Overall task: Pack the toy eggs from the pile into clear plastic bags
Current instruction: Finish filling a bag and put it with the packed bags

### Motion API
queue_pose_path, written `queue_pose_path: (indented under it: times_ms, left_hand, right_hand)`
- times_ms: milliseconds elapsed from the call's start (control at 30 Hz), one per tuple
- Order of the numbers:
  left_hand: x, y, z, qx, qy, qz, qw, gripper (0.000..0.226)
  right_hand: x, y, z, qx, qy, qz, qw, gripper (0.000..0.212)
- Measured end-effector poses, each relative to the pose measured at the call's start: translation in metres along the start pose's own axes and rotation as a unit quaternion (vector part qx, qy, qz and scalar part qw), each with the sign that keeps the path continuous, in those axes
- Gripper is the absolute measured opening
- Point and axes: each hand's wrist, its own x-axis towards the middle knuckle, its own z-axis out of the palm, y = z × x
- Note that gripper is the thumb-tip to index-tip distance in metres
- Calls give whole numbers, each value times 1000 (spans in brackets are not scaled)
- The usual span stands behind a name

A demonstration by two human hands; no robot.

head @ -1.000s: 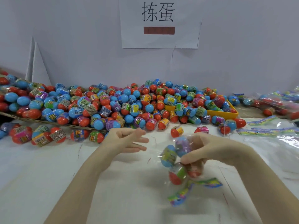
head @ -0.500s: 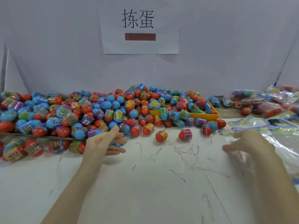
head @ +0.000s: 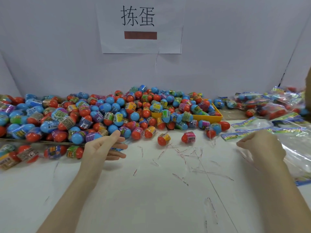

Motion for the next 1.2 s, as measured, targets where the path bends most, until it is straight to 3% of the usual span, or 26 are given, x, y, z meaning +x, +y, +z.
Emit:
queue_pose_path:
  times_ms: [67,167,333,500,600,700,867,1000,1100,1200]
  left_hand:
    - [0,0,0,-1,1,2,1000,32]
    - [0,0,1,1,1,1,1000,27]
    - [-1,1,1,1,2,0,1000,26]
    - [-1,2,2,0,1,3,1000,26]
    - [-2,1,2,1,3,0,1000,26]
    - [-2,1,2,1,2,-1,1000,26]
    - [-1,1,2,0,1,-2,1000,27]
    - [-2,1,2,-2,3,4,1000,27]
    - [-3,2,3,-5,2,7,1000,28]
    - [-3,3,3,-13,7,16,1000,27]
  right_hand:
    - [-1,1,1,3,6,-18,1000,34]
    - [-5,2,5,-22,-45,-11,999,46]
    - [-2,0,7,-16,-25,30,999,39]
    - [-1,0,6,-16,17,-3,1000,28]
    - [-4,0,9,-26,-15,-12,999,40]
    - [-2,0,11,-29,-23,-7,999,29]
    - [3,2,14,-11,16,-6,1000,25]
    - [8,2,11,-14,97,-19,995,20]
    - [6,2,16,-24,65,-13,998,17]
    - [7,2,14,-5,153,-40,987,19]
